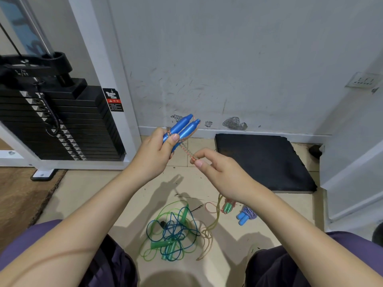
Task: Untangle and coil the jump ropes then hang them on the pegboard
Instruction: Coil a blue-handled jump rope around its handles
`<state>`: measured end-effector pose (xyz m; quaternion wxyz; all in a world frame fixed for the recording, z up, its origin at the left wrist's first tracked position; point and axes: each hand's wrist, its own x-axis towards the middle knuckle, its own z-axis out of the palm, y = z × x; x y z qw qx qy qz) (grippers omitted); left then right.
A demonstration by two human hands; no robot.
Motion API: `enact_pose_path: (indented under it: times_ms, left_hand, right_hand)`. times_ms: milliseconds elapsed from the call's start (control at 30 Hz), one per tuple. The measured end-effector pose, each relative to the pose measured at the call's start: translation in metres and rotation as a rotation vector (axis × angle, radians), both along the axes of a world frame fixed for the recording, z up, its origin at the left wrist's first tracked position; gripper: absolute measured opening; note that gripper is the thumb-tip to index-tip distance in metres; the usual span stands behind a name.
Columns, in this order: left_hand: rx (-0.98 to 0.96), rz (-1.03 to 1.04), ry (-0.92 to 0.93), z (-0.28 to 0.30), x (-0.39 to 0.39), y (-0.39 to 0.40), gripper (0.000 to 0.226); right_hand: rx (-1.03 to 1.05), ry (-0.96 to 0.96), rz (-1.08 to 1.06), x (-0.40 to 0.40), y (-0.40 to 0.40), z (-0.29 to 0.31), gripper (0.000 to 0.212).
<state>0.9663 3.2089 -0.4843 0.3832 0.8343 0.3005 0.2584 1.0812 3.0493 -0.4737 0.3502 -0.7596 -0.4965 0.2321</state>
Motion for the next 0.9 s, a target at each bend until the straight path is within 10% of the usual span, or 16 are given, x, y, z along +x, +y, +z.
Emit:
enact_pose_path:
  times_ms: [400, 633, 900]
  left_hand:
    - [0.028, -0.009, 0.12, -0.01, 0.008, -0.005, 0.031]
    - [-0.148, -0.404, 0.22, -0.006, 0.004, -0.016, 0.022]
    - [-0.25, -0.568, 0.238, 0.003, 0.003, -0.033, 0.021]
  right_hand:
    - [-0.023, 0.038, 0.078, -0.003, -0.001, -0.002, 0.028]
    - [0.15, -0.169, 0.06, 0.024, -0.011, 0.017, 0.006]
    - [0.117, 0.029, -0.065, 0.037, -0.009, 0.008, 0.009]
